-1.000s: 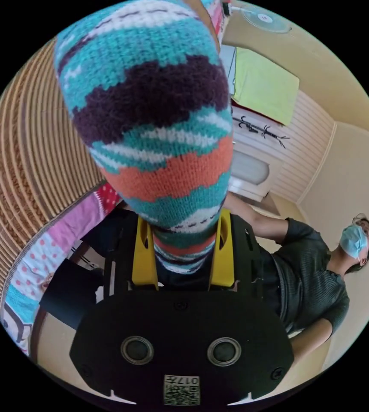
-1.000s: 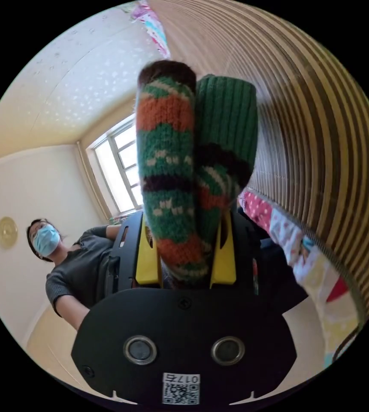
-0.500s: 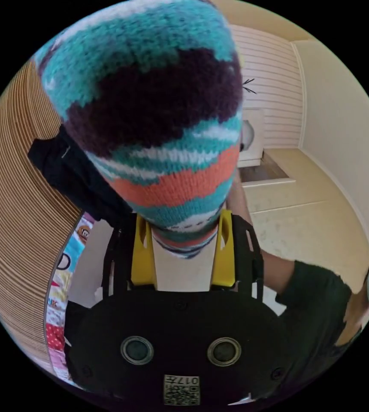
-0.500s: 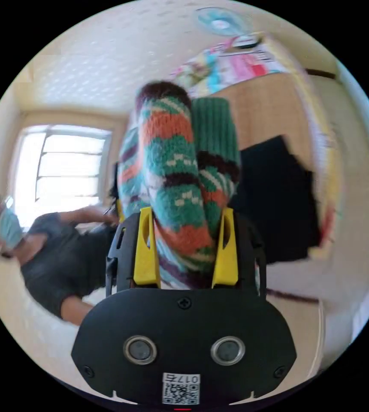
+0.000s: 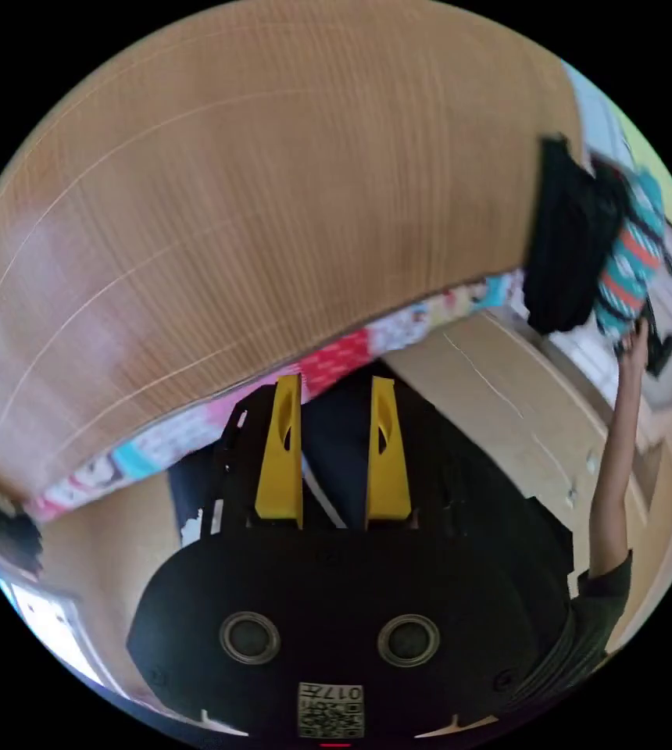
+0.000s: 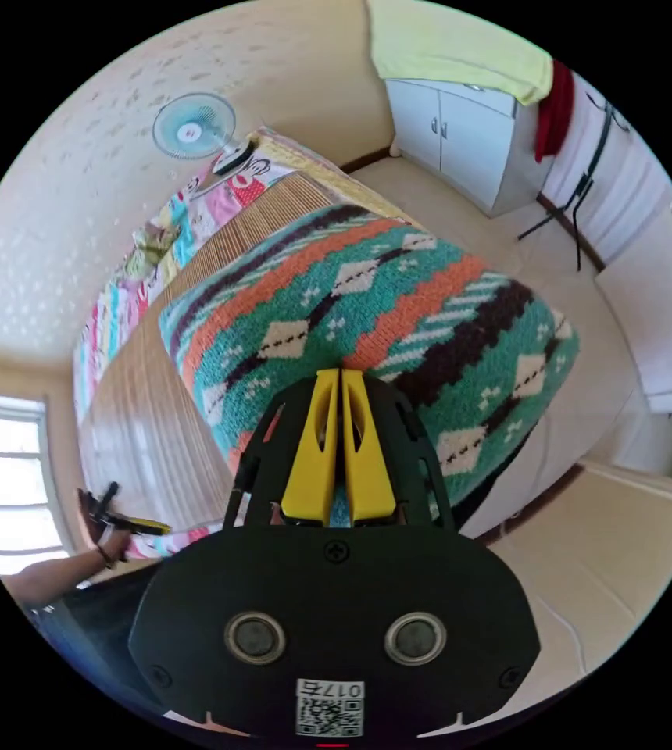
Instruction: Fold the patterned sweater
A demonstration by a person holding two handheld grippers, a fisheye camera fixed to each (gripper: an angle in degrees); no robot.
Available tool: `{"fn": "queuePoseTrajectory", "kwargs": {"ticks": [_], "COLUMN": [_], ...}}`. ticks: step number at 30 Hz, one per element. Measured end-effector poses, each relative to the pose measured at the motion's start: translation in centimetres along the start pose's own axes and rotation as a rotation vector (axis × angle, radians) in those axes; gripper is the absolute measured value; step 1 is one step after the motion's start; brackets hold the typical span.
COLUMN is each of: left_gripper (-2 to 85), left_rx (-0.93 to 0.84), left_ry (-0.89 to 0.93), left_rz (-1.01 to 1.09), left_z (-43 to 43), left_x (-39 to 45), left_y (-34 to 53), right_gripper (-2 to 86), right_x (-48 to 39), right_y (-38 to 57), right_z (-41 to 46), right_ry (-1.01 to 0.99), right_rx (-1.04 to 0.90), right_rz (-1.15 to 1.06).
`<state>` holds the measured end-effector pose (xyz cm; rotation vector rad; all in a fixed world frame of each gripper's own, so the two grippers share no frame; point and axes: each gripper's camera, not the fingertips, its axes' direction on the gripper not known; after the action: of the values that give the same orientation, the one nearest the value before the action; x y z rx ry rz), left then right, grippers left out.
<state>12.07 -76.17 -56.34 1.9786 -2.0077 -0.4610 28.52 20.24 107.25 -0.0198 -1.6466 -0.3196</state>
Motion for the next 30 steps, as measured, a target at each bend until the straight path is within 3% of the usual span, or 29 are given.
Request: {"fn": "queuePoseTrajectory", "kwargs": {"ticks": [2,5,9,11,16,19,20,23,25,27,28,30], "left_gripper": [12.6,12.3,10.0,9.6,8.9,7.9,6.9,5.4,5.4,6.1,6.1,5.4], "left_rx": [0.085,0.357,0.711,0.726,0.449,0.324,0.372,0.521,0.535,0.46,0.447,0.514], "left_ry": [0.039,0.306,0.671,0.716,0.694,0.749,0.745,0.736,0.765,0.859,0.899,0.969], "left_rz": [-0.242,-0.548,-0.673,-0.676,-0.763,-0.742,-0.731,-0.708,-0.671,-0.645,-0.645,-0.657], "left_z": [-3.8,-8.6,-8.4,-6.2,2.5,3.2,1.7,-1.8,-2.1,-1.1,-1.1,-2.8], "left_x": [-8.5,-18.0,-21.4,-20.5,-14.9,-14.5,-15.1,-16.2,-16.2,-16.3,-16.6,-18.5], "left_y": [5.5,17.2,29.8,32.3,34.5,35.9,37.5,41.7,43.0,44.2,44.6,47.6], "right_gripper": [0.4,0.5,0.5,0.5,0.6,0.6,0.6,0.6,0.5,0.5,0.6,0.7], "right_x": [-0.8,-0.4,0.0,-0.3,-1.9,-4.1,-5.9,-10.4,-12.5,-14.6,-15.1,-17.5], "right_y": [0.5,-0.2,-2.1,-2.8,-4.0,-4.5,-4.8,-5.7,-5.5,-2.9,-2.0,2.3], "right_z": [0.1,-0.2,-1.6,-2.1,-3.2,-1.3,0.3,6.9,13.0,20.2,21.6,26.6], "right_ry": [0.063,0.063,0.089,0.133,0.167,-0.143,-0.267,-0.284,-0.418,-0.829,-0.947,-1.286], "right_rx": [-0.01,-0.04,-0.055,-0.056,0.072,0.1,0.059,-0.164,-0.391,-0.618,-0.643,-0.798], "right_rz": [-0.041,-0.011,0.033,0.028,0.004,-0.127,-0.241,-0.291,-0.252,-0.093,-0.036,0.203]}}
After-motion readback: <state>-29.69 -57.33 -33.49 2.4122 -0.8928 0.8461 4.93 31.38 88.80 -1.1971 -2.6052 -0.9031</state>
